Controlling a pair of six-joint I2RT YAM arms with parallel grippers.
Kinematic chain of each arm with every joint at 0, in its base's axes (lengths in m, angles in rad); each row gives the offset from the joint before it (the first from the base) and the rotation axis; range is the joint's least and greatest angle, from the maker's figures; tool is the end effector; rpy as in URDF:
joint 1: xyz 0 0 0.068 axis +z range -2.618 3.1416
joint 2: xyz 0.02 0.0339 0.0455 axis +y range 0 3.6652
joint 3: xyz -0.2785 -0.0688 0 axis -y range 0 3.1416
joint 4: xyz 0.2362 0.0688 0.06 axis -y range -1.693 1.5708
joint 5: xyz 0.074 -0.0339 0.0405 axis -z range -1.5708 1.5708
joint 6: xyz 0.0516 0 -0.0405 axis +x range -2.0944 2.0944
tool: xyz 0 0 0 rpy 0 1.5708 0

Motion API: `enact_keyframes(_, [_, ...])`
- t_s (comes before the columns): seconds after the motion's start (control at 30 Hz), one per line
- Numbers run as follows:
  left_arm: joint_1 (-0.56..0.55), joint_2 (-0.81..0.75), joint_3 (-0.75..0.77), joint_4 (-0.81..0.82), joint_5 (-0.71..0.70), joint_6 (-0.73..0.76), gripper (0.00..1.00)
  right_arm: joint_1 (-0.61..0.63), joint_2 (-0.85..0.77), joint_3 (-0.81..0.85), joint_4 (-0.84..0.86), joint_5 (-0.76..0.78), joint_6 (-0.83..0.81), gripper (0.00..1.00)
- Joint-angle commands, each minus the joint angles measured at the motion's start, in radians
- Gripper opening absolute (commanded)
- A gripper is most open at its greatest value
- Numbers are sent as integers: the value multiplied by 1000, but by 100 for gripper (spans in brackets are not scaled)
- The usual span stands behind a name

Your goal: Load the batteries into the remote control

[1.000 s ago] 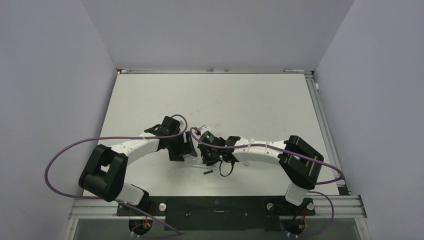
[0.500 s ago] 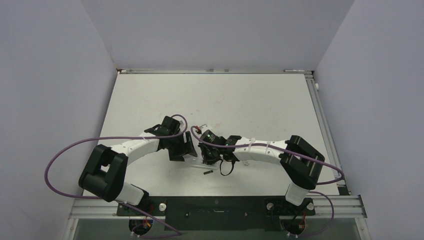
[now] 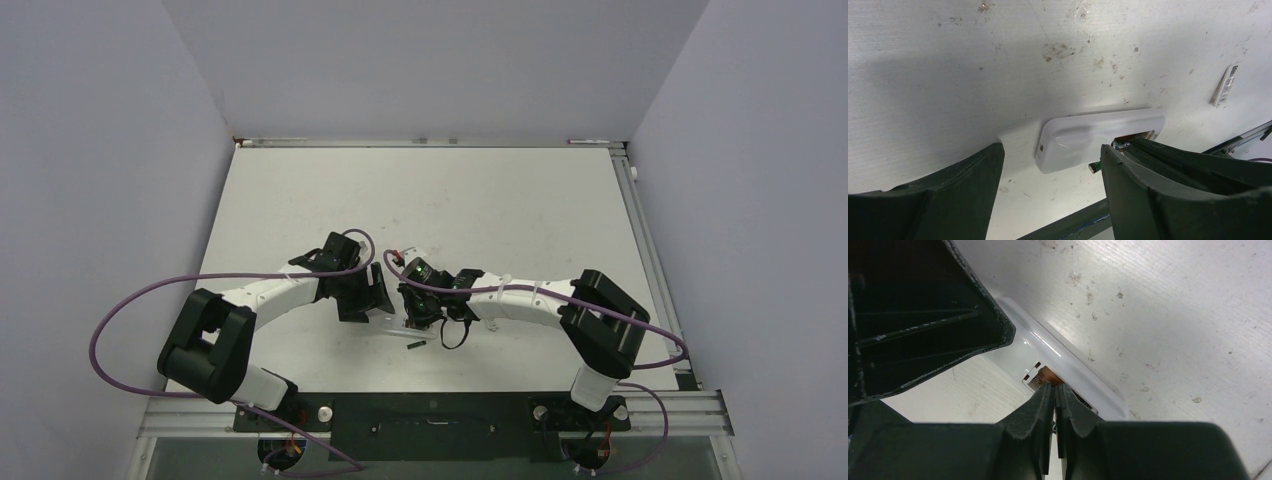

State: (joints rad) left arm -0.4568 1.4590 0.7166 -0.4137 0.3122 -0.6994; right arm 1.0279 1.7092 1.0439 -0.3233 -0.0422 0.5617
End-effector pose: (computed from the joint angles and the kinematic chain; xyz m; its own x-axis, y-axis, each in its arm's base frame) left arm 0.2202 -0.1259 0.1621 -0.9703 -0.2058 -0.1273 -0.1226 0.8717 -0.4745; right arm 0.1791 0.3011 0.1859 -0.8272 -0.3409 -0.4466 -0.5043 0.8010 0.3227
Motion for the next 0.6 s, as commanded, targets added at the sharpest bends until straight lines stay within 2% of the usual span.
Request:
enact_keyframes(0.0, [-3, 17, 1, 28, 7, 0, 68, -2, 2, 44, 2, -29, -10, 9])
enact_keyframes(0.57, [-4, 21, 3, 30, 8, 0, 68, 0, 10, 39, -3, -60, -22, 9])
